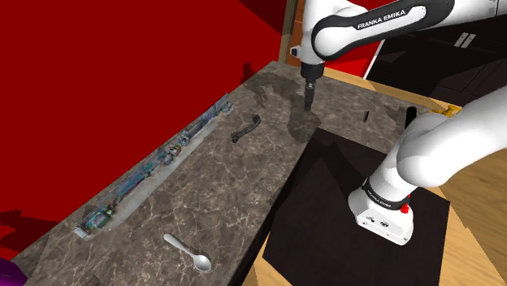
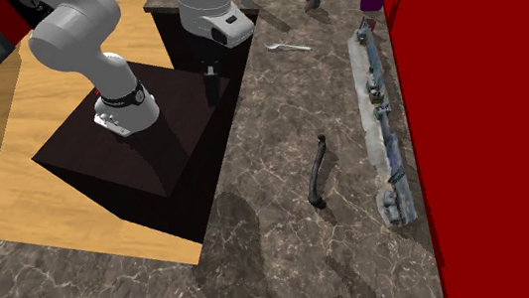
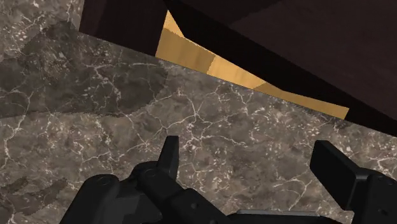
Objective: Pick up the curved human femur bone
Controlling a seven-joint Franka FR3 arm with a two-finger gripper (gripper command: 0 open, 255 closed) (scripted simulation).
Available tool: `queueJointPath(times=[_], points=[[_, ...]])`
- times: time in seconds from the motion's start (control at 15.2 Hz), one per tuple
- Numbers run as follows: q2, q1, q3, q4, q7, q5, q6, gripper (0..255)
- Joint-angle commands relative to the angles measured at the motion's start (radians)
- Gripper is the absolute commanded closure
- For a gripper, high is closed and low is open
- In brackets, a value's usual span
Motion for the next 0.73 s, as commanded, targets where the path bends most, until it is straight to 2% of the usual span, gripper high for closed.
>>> queueJointPath(times=[0.0, 0.33, 0.66], points=[[0.070, 0.009, -0.023, 0.012, -0.081, -0.014, 0.074, 0], [0.260, 0.034, -0.066, 0.066, -0.271, -0.019, 0.242, 0], [0.458, 0.050, -0.078, 0.152, -0.465, 0.012, 0.385, 0]])
